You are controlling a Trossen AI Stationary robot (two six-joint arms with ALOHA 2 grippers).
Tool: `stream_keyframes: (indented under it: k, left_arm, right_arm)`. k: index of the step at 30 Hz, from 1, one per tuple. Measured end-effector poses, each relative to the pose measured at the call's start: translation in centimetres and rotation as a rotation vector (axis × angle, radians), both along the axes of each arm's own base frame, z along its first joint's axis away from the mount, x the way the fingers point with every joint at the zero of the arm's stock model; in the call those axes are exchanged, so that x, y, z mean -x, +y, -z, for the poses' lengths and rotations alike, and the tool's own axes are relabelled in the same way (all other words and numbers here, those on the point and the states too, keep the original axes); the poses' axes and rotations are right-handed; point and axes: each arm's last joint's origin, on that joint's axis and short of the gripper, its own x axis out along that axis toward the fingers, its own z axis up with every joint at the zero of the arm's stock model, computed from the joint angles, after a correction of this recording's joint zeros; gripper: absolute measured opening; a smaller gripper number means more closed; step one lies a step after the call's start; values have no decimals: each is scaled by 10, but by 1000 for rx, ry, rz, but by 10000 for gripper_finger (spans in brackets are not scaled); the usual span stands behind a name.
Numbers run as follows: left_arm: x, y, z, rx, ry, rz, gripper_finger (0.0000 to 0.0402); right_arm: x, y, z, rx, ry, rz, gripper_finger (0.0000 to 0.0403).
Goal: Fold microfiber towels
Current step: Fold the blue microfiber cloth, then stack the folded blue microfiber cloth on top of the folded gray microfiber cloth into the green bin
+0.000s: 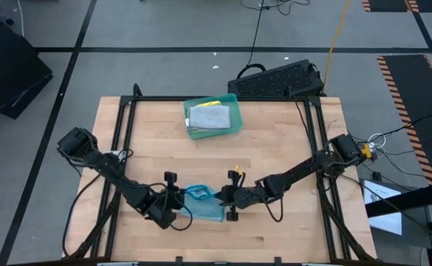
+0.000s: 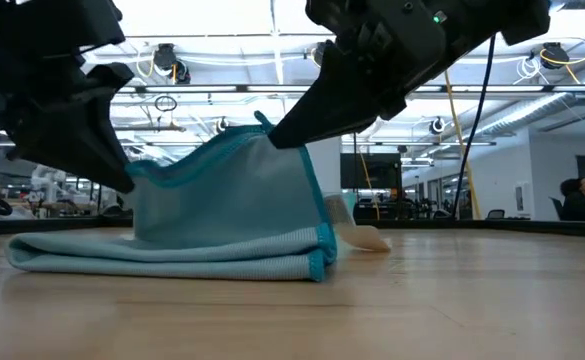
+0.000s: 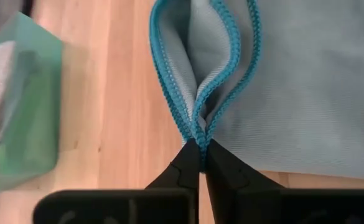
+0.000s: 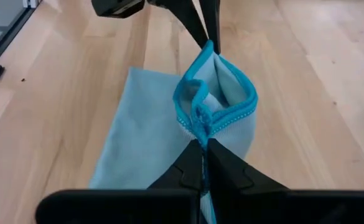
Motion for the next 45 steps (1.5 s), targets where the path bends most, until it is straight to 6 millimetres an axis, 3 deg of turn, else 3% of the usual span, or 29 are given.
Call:
stream_keyframes:
  k: [8,17,25,31,38,41,45]
  left_arm:
    - [-2,-23,-18,23,-32,101,20]
    - [1,-32,-17,171,31,144,8]
    - [-4,-41,-21,356,-4,169,58]
    - [-6,-43,-22,499,-29,65,101]
    - [-9,-50,-26,610,-6,156,142]
    - [-11,-52,-29,594,-39,204,144]
    - [-14,-47,-30,501,-153,101,145]
  right_arm:
    - [5,12,0,24,6,-63,7]
    - [6,18,4,-92,54,-186,8]
    - [5,20,10,-128,83,-231,14]
    - [6,20,12,-134,98,-246,85]
    - [9,23,14,-198,153,-338,197]
    - [9,23,14,-197,156,-354,230]
    - [9,24,14,-181,153,-368,246]
